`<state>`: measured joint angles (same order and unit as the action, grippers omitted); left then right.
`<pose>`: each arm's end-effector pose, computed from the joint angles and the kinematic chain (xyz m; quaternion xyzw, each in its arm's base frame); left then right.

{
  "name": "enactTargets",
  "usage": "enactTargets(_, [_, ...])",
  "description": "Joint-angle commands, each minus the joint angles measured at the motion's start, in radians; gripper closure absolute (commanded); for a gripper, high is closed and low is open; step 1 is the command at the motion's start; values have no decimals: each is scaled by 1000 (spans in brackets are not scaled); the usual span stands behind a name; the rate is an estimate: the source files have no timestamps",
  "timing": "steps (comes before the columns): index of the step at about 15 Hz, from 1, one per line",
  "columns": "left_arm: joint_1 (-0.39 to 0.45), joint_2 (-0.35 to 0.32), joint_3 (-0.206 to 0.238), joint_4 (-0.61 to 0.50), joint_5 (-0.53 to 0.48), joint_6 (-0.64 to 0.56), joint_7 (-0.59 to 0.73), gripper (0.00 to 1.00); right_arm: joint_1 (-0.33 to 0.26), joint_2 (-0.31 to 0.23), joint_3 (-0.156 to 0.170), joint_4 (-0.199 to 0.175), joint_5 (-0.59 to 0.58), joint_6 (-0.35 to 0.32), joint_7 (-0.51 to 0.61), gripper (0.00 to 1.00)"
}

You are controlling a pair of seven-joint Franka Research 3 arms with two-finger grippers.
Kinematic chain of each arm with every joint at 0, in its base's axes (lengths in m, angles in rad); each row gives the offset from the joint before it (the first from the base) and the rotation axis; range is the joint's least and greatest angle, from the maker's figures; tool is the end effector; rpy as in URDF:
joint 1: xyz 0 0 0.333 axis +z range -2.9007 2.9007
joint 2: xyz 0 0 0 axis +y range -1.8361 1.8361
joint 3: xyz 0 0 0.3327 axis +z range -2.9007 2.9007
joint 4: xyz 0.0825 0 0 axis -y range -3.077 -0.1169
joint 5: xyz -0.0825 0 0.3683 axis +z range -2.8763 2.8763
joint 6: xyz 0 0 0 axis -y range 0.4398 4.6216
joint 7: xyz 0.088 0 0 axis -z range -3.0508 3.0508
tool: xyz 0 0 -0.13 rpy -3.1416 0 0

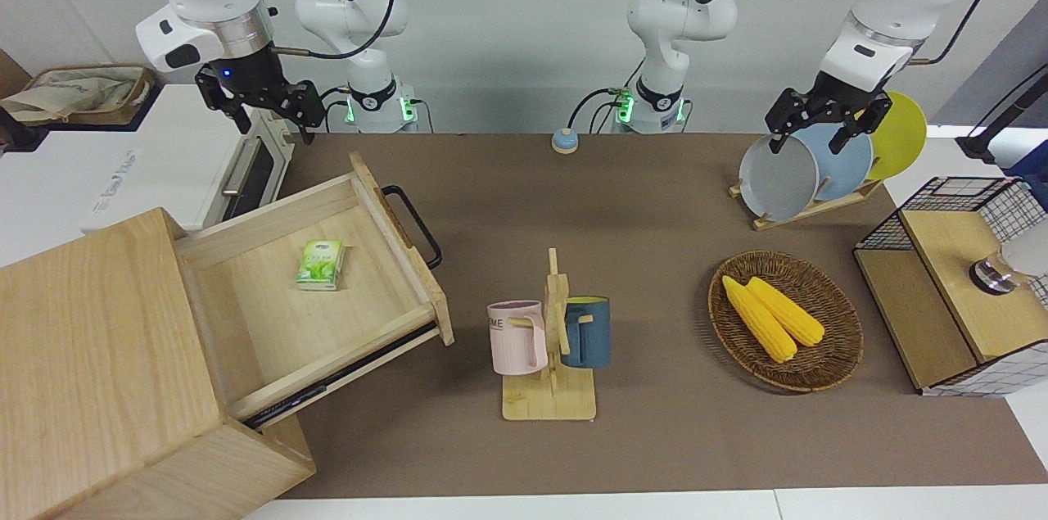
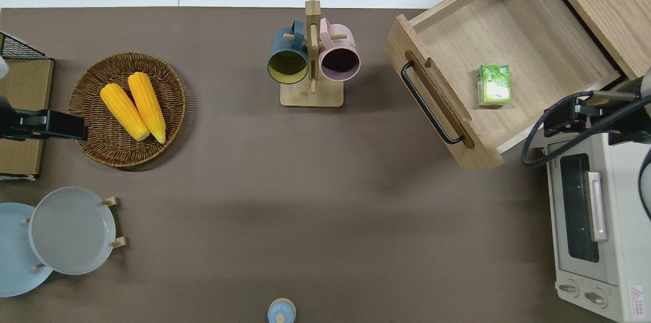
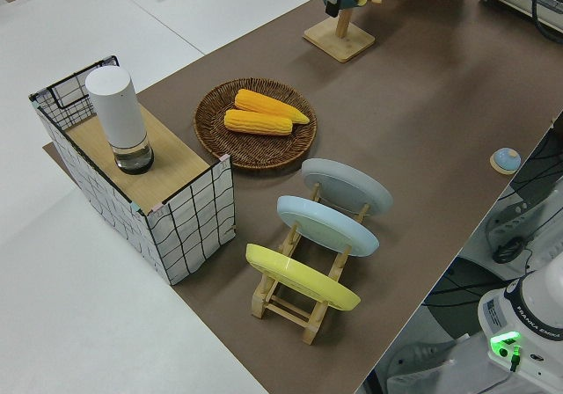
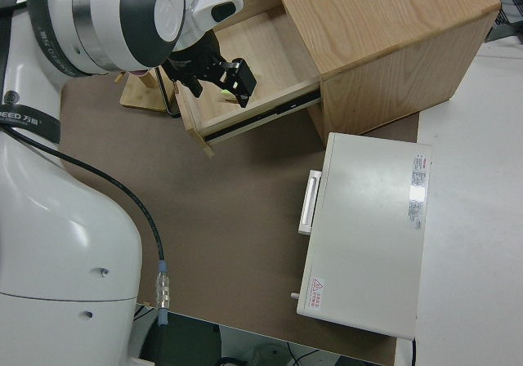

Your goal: Slide drawer open with right arm

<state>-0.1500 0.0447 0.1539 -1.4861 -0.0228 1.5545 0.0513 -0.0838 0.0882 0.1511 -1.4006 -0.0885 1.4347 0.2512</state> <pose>0.5529 -0.0030 0.6313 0.9996 -0.0241 0.0123 0.0076 0.5522 0.0204 0.6359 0.9943 -0.0967 -0.0203 0.0411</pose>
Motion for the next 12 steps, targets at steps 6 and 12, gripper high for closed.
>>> enactTargets(6, [-17, 12, 16, 20, 14, 1, 7, 5, -13, -67, -59, -175, 119, 124, 5, 17])
enactTargets(12, [-17, 12, 16, 20, 14, 1, 7, 2, -8, -67, -82, -172, 95, 119, -18, 17])
